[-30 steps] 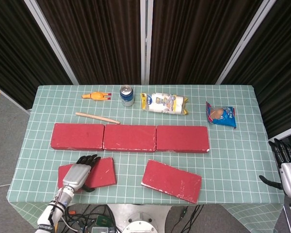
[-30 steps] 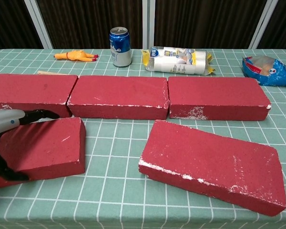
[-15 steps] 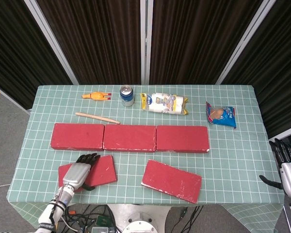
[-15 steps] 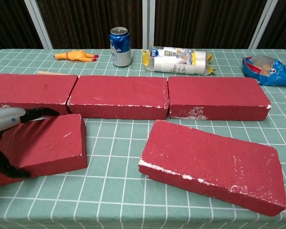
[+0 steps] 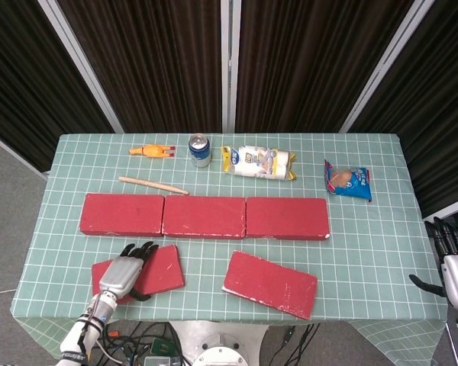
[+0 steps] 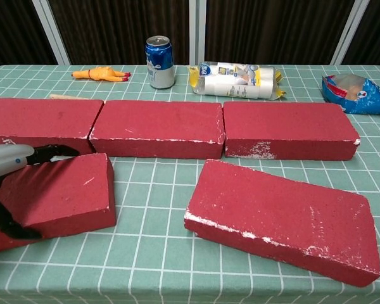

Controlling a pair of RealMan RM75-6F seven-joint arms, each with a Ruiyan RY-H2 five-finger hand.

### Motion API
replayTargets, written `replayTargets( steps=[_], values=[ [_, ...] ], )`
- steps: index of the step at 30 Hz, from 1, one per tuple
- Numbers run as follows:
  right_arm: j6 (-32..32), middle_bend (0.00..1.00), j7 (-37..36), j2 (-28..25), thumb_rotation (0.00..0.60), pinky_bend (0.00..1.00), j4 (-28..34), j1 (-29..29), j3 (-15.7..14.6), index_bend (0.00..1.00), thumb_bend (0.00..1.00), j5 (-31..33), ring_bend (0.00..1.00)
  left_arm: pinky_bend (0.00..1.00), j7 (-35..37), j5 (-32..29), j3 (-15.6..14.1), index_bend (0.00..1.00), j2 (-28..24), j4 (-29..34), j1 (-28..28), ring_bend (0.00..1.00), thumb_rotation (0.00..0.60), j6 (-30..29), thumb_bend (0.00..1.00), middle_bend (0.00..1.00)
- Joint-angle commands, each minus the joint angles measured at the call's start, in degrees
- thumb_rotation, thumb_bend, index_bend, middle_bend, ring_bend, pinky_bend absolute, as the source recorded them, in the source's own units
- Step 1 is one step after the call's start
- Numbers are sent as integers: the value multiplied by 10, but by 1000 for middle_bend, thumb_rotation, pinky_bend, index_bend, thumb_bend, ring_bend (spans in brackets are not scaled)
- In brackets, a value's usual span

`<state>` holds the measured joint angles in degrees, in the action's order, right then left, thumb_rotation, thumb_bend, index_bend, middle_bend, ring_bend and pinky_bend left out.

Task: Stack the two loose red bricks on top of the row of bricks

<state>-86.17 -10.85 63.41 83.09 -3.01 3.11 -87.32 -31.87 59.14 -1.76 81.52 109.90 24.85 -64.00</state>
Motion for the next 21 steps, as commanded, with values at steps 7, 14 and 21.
replayTargets(
  steps=[7,14,21],
  values=[
    [-2,0,-1,-2,600,0,0,1,1,0,0,1,0,0,-4,42,-14,31,-22,34,-2,183,600,-16,71,28],
    [-1,0,1,-4,600,0,3,1,3,0,0,3,0,0,17,112,-2,34,-84,59,25,183,600,3,71,35],
    [2,0,7,-6,600,0,7,0,2,0,0,2,0,0,148,168,51,42,-176,26,86,176,600,81,72,36]
  ],
)
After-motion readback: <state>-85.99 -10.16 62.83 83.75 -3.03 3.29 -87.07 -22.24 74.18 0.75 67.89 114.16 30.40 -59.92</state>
